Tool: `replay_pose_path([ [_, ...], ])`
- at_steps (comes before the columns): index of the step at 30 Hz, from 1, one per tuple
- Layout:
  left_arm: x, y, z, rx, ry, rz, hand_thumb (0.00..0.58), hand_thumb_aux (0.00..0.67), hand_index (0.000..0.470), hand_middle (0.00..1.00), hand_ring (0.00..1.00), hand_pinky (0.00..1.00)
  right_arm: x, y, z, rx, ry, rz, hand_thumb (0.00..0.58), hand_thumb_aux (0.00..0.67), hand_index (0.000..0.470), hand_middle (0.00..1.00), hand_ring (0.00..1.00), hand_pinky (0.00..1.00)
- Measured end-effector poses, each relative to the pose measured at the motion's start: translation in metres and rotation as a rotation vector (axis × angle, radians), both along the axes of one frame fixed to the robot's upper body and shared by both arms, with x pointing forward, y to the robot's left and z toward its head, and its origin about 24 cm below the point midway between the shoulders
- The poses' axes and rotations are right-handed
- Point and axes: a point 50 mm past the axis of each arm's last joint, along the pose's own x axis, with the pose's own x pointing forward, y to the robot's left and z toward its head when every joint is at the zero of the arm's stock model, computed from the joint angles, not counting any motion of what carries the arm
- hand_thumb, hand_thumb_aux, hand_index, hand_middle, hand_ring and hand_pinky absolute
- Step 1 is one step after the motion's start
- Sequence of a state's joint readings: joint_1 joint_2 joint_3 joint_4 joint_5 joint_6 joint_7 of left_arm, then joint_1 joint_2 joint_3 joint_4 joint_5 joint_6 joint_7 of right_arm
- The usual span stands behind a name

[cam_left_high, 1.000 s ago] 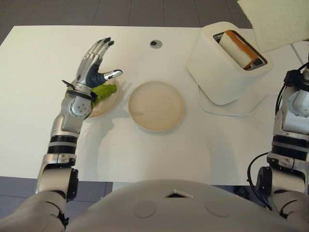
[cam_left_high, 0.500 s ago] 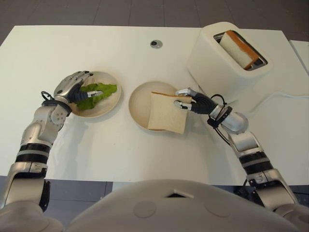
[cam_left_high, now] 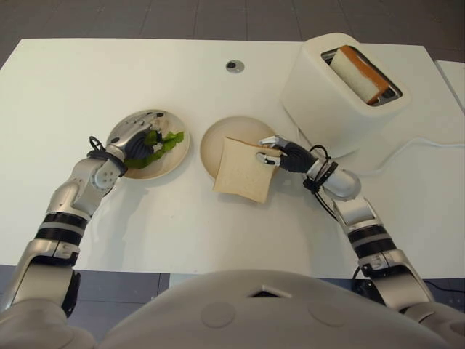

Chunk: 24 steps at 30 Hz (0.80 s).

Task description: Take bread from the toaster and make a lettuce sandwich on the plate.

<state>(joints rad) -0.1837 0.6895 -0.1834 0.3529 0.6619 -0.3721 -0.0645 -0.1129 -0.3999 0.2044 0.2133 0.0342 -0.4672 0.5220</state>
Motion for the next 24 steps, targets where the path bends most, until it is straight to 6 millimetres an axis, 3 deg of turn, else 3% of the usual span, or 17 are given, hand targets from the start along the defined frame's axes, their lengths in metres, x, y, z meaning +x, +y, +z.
replay_pose_path([
  [4,-0.001,-0.005,0.001,-0.046,-0.017,-0.030,0.580,0.670,0.470,0.00,0.00,0.00,0.006,-0.006,0.027,0.174,-0.026,-0.036,0.580,0.670,0.470,1.00,1.00,1.00],
  [8,-0.001,-0.006,0.002,-0.059,-0.027,-0.042,0.580,0.670,0.470,0.00,0.00,0.00,0.013,-0.012,0.034,0.188,-0.053,-0.112,0.580,0.670,0.470,1.00,1.00,1.00],
  [15,0.000,-0.006,0.003,-0.082,-0.038,-0.042,0.580,0.670,0.470,0.00,0.00,0.00,0.034,-0.004,0.009,-0.092,-0.165,-0.295,0.580,0.670,0.470,1.00,1.00,1.00],
  [21,0.000,-0.008,0.002,-0.094,-0.047,-0.041,0.580,0.670,0.470,0.00,0.00,0.00,0.026,0.017,-0.009,-0.196,-0.177,-0.152,0.580,0.670,0.470,1.00,1.00,1.00],
  [24,0.000,-0.009,0.001,-0.105,-0.057,-0.039,0.580,0.670,0.470,0.00,0.00,0.00,0.009,0.022,-0.016,-0.213,-0.122,-0.005,0.580,0.670,0.470,1.00,1.00,1.00],
])
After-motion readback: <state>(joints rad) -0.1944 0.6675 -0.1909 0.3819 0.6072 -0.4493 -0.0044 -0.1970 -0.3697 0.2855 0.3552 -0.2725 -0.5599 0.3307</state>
